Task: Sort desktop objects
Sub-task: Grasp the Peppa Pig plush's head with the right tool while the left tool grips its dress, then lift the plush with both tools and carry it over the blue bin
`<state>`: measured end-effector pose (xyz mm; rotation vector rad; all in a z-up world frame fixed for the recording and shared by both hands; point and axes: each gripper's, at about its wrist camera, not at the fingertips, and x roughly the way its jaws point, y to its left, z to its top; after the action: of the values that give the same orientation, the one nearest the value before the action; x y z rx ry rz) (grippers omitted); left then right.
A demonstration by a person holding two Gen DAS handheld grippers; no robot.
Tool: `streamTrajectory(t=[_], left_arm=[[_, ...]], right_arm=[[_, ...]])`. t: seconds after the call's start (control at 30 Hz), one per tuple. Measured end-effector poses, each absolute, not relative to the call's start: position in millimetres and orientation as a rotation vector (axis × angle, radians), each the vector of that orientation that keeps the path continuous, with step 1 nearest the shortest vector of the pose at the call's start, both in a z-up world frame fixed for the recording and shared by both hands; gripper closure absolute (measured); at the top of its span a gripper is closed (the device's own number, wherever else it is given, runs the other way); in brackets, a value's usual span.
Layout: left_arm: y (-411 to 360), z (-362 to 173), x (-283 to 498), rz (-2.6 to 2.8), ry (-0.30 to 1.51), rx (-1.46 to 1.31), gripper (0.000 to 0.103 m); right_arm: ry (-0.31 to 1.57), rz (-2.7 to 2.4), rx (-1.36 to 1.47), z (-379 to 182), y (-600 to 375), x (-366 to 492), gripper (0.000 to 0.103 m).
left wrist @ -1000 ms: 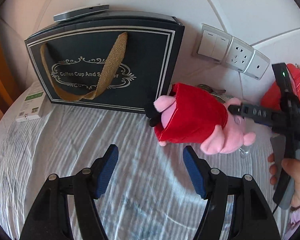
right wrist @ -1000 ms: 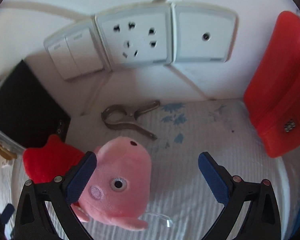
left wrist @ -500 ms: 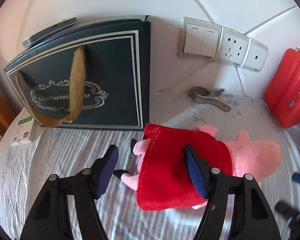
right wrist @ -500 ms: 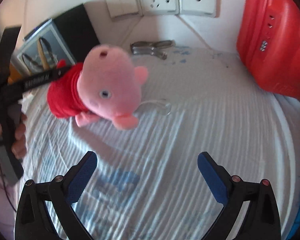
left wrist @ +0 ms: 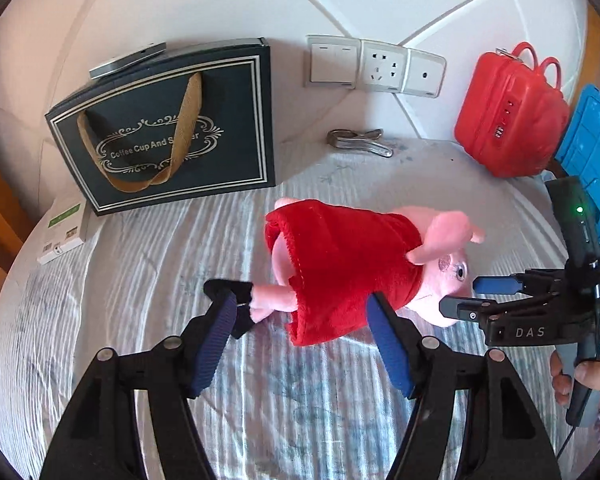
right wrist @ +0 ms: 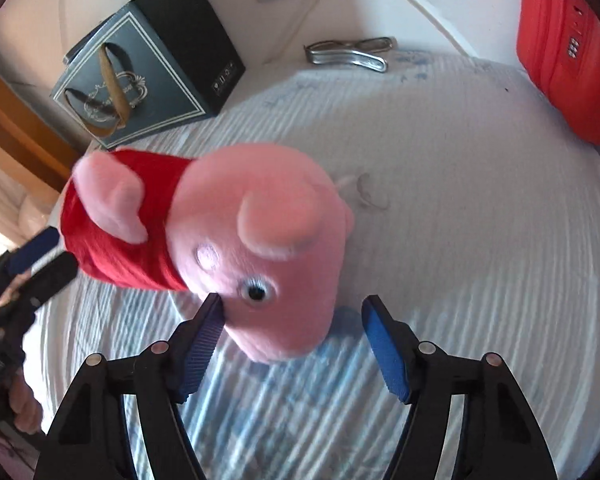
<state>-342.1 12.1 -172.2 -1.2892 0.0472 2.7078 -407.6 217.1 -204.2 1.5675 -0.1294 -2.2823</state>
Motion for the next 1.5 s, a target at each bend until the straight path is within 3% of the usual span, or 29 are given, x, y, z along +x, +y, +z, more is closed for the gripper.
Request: streamTrajectory(t=[0.13, 0.2, 0.27, 0.43, 0.47, 0.57, 0.7, 0.93, 1.5], left_arm=[[21.9, -190.3, -356.0, 2.649, 0.143, -1.352, 0.036], [26.6, -202.0, -364.4, 2.607, 0.177, -1.402, 0.036], [29.7, -211.5, -370.4, 2.570, 0.192, -1.413, 0.036], [40.3, -233.0, -384.8, 2.498, 0.236, -1.440, 0.036], [42.3, -237.4, -388.0, 2.491, 0.241, -1.440, 0.036], [47.8, -249.1, -397.0, 2.499, 0.247, -1.453, 0.036], [52.2, -244.9, -391.3, 2.517, 0.211, -1.416, 0.046], [64.0, -188.8, -348.6, 2.569, 0.223, -1.301, 0.047], [160.4, -17.0, -170.7, 2.631, 0.257, -0.935, 0.047]], right_arm=[[-0.092, -2.279, 1.591, -205.7, 223.7, -401.5, 0.027], [-0.075, -2.302, 1.547, -198.1, 222.8, -398.9, 0.012], [-0.091, -2.296, 1.500, -192.0, 219.2, -399.6, 0.003], [-0.069, -2.297, 1.470, -196.2, 197.5, -416.6, 0.003], [-0.084, -2.288, 1.473, -198.4, 198.3, -417.6, 0.004], [-0.113, -2.219, 1.500, -211.2, 190.4, -431.1, 0.026], [-0.059, -2.215, 1.481, -207.4, 185.1, -428.1, 0.034], [-0.009, -2.255, 1.378, -164.5, 197.6, -399.8, 0.035], [-0.049, -2.464, 1.131, 11.5, 281.6, -232.8, 0.035]])
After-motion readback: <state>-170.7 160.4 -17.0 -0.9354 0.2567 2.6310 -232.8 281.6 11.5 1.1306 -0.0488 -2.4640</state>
